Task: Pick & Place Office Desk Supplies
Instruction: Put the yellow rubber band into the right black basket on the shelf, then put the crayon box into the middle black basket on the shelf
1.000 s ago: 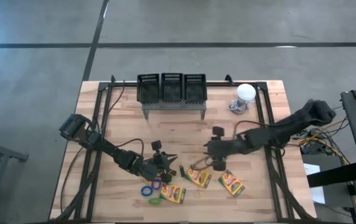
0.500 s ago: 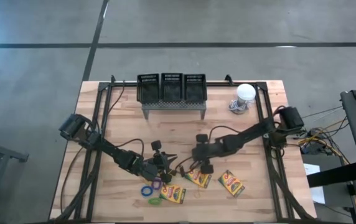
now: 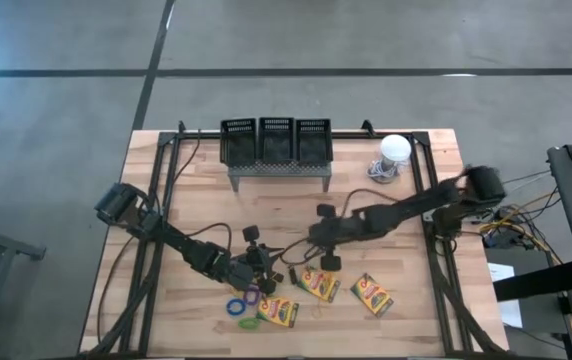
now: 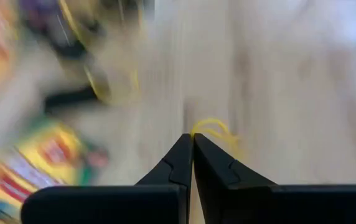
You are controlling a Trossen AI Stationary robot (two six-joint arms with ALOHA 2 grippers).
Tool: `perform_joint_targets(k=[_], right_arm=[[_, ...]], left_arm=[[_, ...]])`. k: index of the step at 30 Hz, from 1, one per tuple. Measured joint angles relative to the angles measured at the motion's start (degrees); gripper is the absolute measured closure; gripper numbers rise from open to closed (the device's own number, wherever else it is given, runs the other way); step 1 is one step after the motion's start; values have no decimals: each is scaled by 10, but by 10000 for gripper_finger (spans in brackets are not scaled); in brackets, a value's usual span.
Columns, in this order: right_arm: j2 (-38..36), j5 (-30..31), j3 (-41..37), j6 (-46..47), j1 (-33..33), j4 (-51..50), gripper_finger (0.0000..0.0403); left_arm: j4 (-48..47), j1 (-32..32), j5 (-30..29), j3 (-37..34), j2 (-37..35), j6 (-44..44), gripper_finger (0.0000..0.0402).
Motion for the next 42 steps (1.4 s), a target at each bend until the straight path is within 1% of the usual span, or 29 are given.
perform_joint_targets(k=[2, 4, 8, 9, 10, 13, 17, 21, 23, 26, 31, 35, 38, 42], right_arm=[[-47, 25, 5, -10, 2, -4, 394], [-92, 66, 13, -36, 2, -11, 394], [-185, 189, 48, -130, -9, 1, 394], [-201, 215, 58, -157, -16, 3, 394], [-214, 228, 68, -182, -25, 5, 394], [-236, 221, 95, -225, -68, 16, 394], [-235, 180, 126, -235, -145, 23, 394], [-194, 108, 136, -222, -218, 15, 394], [-169, 90, 141, -207, -247, 15, 394], [-132, 88, 139, -205, -281, 13, 394], [-90, 86, 131, -176, -306, -2, 394], [-82, 85, 142, -163, -309, -55, 385], [-87, 77, 161, -159, -308, -89, 357], [-101, 60, 197, -142, -305, -136, 307]], left_arm=[[0, 0, 0, 0, 0, 0, 360], [0, 0, 0, 0, 0, 0, 360], [0, 0, 0, 0, 0, -2, 360], [0, 0, 0, 0, 0, -2, 360], [0, 0, 0, 0, 0, -2, 360], [0, 0, 0, 0, 0, -2, 360], [0, 0, 0, 0, 0, -2, 360], [0, 0, 0, 0, 0, -2, 360], [0, 0, 0, 0, 0, -2, 360], [0, 0, 0, 0, 0, -2, 360], [-1, 0, 0, 0, 0, -2, 360], [-2, 0, 0, 0, 0, -1, 360], [-4, 1, 0, 0, 0, -2, 360], [-4, 1, 0, 0, 0, -2, 360]])
